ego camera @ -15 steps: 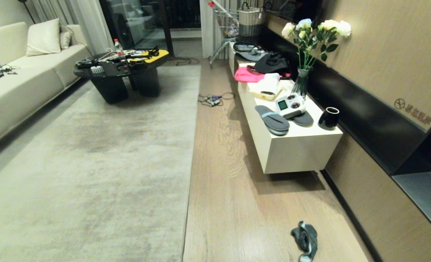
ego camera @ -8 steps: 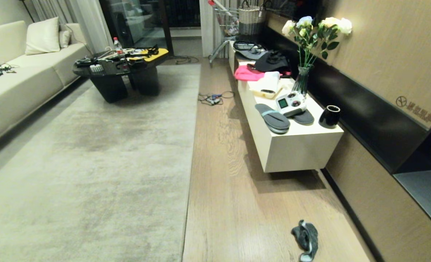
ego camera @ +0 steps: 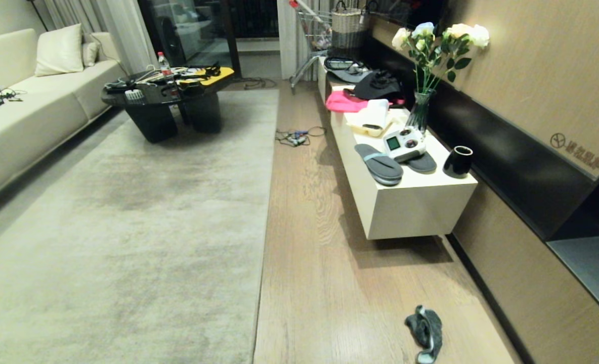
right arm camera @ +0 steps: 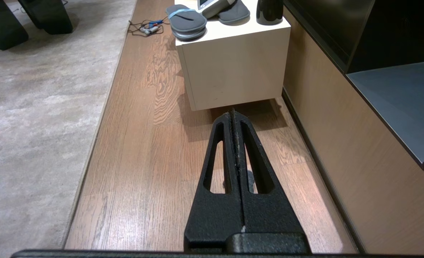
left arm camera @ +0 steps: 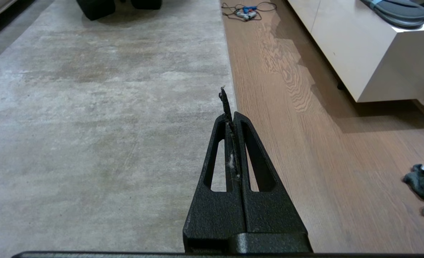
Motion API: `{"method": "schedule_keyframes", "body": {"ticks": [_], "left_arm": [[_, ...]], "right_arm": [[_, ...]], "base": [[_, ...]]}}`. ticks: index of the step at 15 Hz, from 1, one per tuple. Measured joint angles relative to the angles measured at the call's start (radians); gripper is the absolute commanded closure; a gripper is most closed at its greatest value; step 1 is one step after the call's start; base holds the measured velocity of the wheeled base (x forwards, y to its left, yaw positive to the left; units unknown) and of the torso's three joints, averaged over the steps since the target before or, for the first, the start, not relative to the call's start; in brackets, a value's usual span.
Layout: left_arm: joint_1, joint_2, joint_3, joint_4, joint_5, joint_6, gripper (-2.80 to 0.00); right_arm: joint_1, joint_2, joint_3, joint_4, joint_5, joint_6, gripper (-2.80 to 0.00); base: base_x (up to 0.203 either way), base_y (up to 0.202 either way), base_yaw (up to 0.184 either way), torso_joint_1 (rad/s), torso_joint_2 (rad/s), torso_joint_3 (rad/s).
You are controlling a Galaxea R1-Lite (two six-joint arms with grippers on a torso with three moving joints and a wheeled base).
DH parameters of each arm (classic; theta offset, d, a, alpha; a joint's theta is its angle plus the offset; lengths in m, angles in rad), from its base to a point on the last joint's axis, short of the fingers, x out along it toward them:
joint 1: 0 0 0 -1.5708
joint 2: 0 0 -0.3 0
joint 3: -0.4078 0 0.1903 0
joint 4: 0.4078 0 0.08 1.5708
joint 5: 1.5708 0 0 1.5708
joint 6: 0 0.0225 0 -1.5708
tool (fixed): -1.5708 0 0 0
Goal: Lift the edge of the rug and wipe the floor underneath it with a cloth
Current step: Pick up the rag
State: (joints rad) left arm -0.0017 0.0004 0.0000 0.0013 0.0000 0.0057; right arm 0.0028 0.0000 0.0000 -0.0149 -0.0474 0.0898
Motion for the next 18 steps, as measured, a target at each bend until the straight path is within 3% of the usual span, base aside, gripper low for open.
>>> {"method": "schedule_keyframes", "body": {"ticks": [13,18], "left_arm": [[0.0,0.0,0.0,0.0,0.0,-0.001,0.0],[0.0,0.0,0.0,0.004,-0.002,-0.002,0.0]], "right_arm": [[0.0,0.0,0.0,0.0,0.0,0.0,0.0],[0.0,0.0,0.0,0.0,0.0,0.0,0.0]], "base": [[0.0,0.0,0.0,0.0,0.0,-0.002],[0.0,0.0,0.0,0.004,0.0,-0.158]]}}
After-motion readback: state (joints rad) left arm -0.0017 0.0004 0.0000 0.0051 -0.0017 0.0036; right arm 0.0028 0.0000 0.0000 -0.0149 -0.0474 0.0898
